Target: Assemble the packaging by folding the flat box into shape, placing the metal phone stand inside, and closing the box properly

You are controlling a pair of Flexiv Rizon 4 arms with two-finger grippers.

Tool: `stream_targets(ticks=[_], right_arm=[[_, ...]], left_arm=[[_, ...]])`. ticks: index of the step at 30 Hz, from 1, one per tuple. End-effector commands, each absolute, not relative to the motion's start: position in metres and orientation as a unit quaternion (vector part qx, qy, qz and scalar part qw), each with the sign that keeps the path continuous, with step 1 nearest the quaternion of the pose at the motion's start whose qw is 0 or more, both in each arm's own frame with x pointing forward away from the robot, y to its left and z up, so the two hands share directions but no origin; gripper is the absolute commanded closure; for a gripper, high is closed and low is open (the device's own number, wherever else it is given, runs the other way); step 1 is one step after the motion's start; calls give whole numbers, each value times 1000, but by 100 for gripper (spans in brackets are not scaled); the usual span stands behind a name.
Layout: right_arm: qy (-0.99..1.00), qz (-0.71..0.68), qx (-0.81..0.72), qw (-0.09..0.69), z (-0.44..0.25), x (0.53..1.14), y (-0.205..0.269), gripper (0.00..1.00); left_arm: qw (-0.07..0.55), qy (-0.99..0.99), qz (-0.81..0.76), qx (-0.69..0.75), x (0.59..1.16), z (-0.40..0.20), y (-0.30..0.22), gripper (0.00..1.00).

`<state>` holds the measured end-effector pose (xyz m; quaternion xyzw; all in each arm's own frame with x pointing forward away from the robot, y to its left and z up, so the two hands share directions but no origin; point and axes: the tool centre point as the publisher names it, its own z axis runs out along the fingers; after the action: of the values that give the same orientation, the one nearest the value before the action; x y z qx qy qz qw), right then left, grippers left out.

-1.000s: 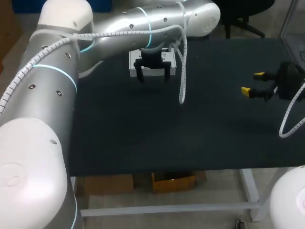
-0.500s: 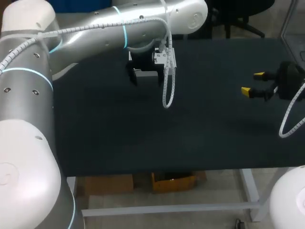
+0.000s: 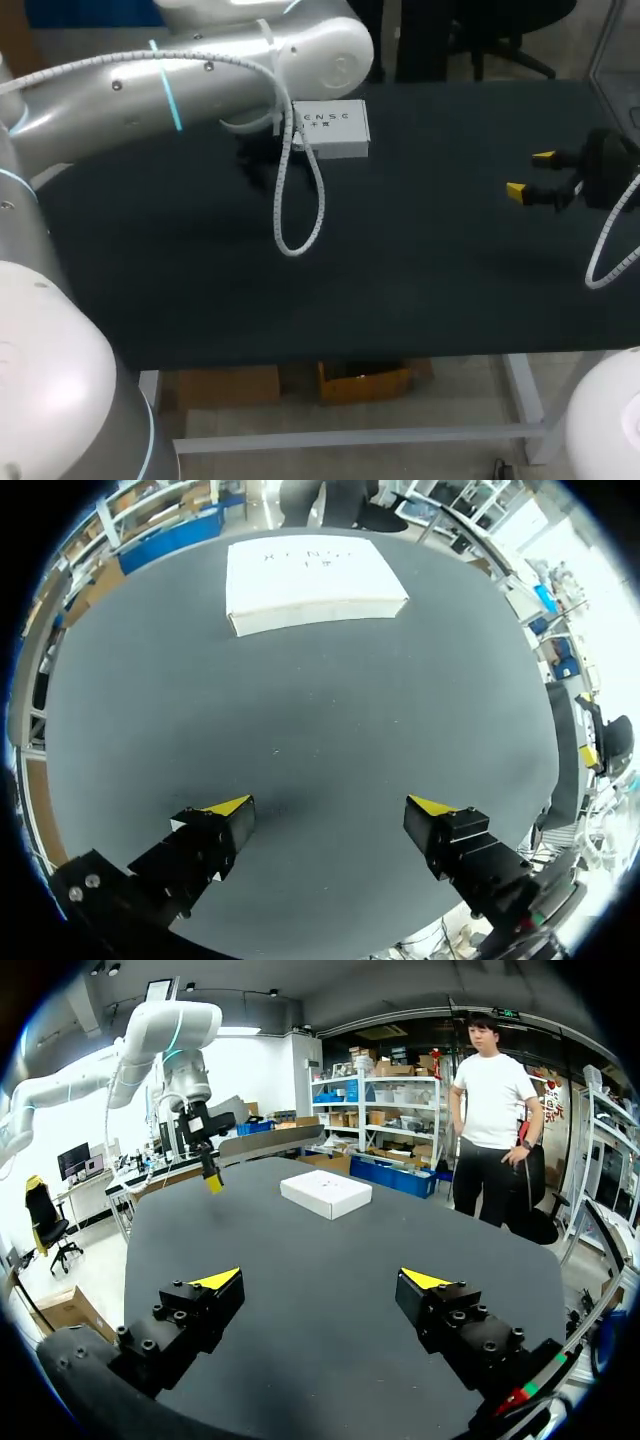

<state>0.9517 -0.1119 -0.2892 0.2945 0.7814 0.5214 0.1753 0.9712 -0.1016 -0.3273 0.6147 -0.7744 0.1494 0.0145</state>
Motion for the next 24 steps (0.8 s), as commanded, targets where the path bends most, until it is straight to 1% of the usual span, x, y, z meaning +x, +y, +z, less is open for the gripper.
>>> stream_targets(ticks=[1, 8, 12, 24], right_arm=[[781, 522, 294, 175, -289, 952, -113, 0], [781, 522, 294, 175, -289, 952, -113, 0], [781, 522, 294, 175, -289, 952, -113, 0], [781, 522, 294, 175, -289, 952, -113, 0]], left_arm=[[-125, -711, 370, 585, 963, -323, -93, 0], [-128, -728, 389, 550, 961, -308, -88, 0], [-104, -739, 401, 532, 957, -299, -84, 0], [-104, -739, 401, 532, 957, -299, -84, 0]])
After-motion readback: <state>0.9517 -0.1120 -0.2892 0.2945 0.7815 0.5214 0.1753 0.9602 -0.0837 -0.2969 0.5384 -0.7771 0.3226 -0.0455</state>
